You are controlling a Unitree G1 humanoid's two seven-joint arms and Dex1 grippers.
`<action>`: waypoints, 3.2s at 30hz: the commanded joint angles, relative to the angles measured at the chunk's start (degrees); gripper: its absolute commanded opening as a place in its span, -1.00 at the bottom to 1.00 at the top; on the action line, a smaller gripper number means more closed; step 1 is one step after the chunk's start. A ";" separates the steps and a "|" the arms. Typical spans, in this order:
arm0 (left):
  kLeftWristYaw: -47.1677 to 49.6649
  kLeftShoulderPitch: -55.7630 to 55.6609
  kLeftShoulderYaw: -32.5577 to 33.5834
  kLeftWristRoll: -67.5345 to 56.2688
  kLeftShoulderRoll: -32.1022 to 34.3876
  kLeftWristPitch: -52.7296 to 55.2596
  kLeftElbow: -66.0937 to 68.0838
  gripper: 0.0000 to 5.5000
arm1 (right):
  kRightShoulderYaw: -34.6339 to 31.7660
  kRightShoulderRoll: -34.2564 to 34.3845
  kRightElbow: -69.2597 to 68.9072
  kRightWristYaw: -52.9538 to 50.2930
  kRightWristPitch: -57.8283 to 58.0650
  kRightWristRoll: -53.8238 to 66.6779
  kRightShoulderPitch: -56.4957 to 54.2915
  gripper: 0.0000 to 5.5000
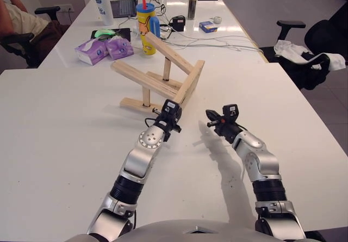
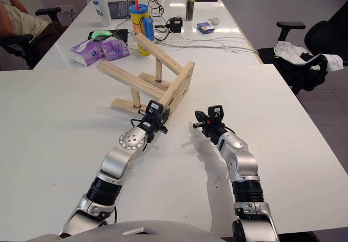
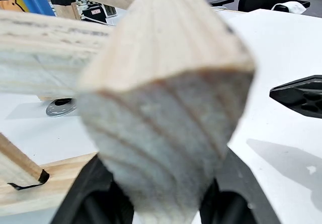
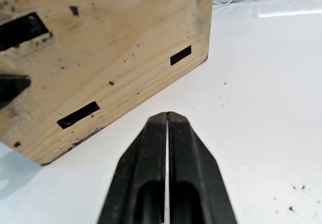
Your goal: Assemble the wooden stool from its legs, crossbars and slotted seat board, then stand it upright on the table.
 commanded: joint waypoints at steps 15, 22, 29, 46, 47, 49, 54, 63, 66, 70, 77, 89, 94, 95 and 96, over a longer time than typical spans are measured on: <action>20.54 -42.95 55.69 -60.51 -18.10 34.85 -0.81 -0.52 | -5.73 6.38 4.75 -10.18 -1.30 0.05 -0.67 -1.00; 38.99 -40.67 63.39 -76.44 -11.44 22.23 2.35 -0.52 | -5.74 5.25 7.57 -11.31 -0.61 -0.41 -3.36 -1.00; 42.88 -28.08 63.02 -82.26 -7.48 18.15 4.30 -0.52 | -4.42 4.65 9.98 -10.25 -0.76 -0.59 -6.54 -1.00; 39.22 -8.64 52.98 -97.47 -11.29 2.16 -16.29 0.40 | -2.02 3.04 9.85 -6.48 2.07 -1.65 -5.49 -1.00; 39.11 -6.88 52.01 -99.09 -11.10 1.89 -17.87 0.45 | -1.84 3.02 9.76 -6.38 2.15 -1.79 -5.36 -1.00; 38.15 -0.07 49.13 -102.21 -8.45 5.04 -20.91 0.56 | -1.47 3.07 9.74 -6.11 2.33 -1.99 -5.42 -1.00; 27.09 15.56 39.19 -102.11 4.99 18.87 -24.50 0.51 | -1.67 2.76 9.68 -5.85 2.39 -2.04 -5.38 -1.00; 4.14 10.80 17.56 -71.06 14.65 17.56 -22.12 0.02 | -1.39 2.69 11.90 -4.94 1.54 -2.68 -6.11 -1.00; -0.71 1.51 4.90 -52.28 13.48 9.81 -13.47 -0.15 | -0.87 2.78 13.47 -4.27 1.16 -3.02 -7.05 -1.00; 0.36 -11.18 -2.38 -32.99 6.23 -4.65 7.24 -0.16 | -0.67 2.69 15.23 -3.71 0.22 -3.30 -8.59 -1.00; 6.00 -24.90 -1.32 -14.96 5.84 -18.63 40.49 -0.16 | 0.25 3.31 17.37 -2.40 -0.94 -3.36 -10.51 -1.00; 0.13 -30.37 8.07 1.23 43.68 -32.08 72.08 -0.16 | 0.64 4.96 16.16 -3.45 -2.83 -4.23 -8.37 -1.00; -6.29 -32.48 13.40 -1.57 42.77 -36.49 73.92 -0.16 | 2.35 5.21 14.71 -1.99 -3.12 -4.88 -8.80 -1.00; -6.62 -30.55 15.36 -3.42 41.42 -37.13 72.22 -0.16 | 3.12 5.08 13.72 -1.08 -4.03 -5.16 -8.70 -1.00; -6.81 -27.53 18.43 -6.85 39.47 -37.14 68.14 -0.16 | 3.36 5.31 12.44 -0.83 -4.79 -5.07 -8.62 -1.00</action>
